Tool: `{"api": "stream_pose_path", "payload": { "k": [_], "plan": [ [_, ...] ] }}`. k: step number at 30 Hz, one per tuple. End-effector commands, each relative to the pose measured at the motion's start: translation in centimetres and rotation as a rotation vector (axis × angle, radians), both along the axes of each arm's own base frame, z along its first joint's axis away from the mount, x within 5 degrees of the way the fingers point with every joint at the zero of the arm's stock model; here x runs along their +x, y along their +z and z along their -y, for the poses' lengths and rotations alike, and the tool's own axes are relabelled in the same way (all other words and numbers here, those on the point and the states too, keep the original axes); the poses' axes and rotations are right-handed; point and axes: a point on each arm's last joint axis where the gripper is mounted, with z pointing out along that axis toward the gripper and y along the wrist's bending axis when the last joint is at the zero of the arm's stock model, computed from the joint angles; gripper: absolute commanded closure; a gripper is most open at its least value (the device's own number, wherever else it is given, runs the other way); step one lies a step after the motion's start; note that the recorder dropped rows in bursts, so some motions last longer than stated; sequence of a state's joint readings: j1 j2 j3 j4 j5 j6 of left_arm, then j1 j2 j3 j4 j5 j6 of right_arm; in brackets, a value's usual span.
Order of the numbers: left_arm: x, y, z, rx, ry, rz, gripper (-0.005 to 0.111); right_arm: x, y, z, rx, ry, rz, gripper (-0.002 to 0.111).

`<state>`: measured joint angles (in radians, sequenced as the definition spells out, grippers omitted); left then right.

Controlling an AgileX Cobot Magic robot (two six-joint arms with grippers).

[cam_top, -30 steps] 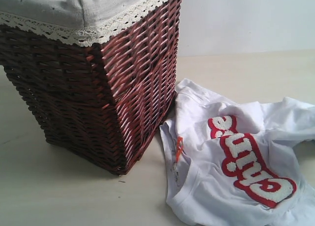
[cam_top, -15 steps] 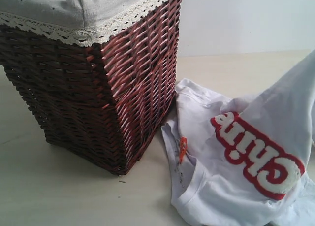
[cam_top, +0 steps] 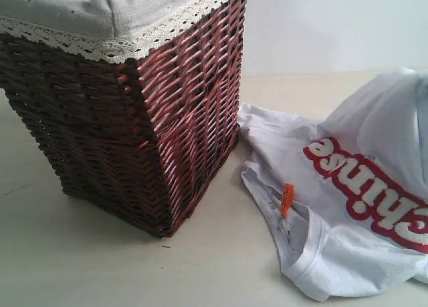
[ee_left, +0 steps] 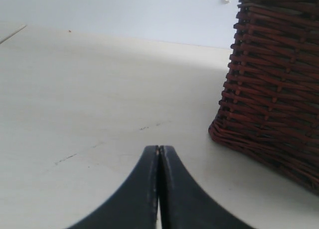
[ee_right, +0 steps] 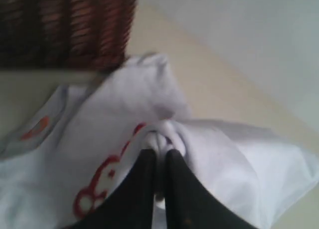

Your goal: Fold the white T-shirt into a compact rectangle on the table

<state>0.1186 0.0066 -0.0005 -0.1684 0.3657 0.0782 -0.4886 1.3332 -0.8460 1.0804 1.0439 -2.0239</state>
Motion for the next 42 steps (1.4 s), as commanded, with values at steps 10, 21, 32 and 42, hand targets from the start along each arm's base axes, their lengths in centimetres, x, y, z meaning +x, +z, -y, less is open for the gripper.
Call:
{"api": "stream_pose_path", "payload": {
  "k": [10, 21, 32, 42],
  "plan": [
    [0.0, 0.1, 0.1, -0.008, -0.007, 0.012, 0.107, -1.4, -2.5, 5.9, -0.715, -0.194, -0.233, 0.108],
    [0.0, 0.1, 0.1, -0.008, -0.007, 0.012, 0.107, -0.6, -2.0, 6.1, -0.623, -0.361, -0.173, 0.059],
    [0.0, 0.1, 0.1, -0.008, -0.007, 0.012, 0.107, -0.8, -2.1, -0.9, -0.039, 0.013, -0.267, 0.073],
    [0.0, 0.1, 0.1, -0.008, -0.007, 0.012, 0.107, 4.6, -13.6, -3.5, -0.031, -0.092, -0.586, 0.108]
  ]
}}
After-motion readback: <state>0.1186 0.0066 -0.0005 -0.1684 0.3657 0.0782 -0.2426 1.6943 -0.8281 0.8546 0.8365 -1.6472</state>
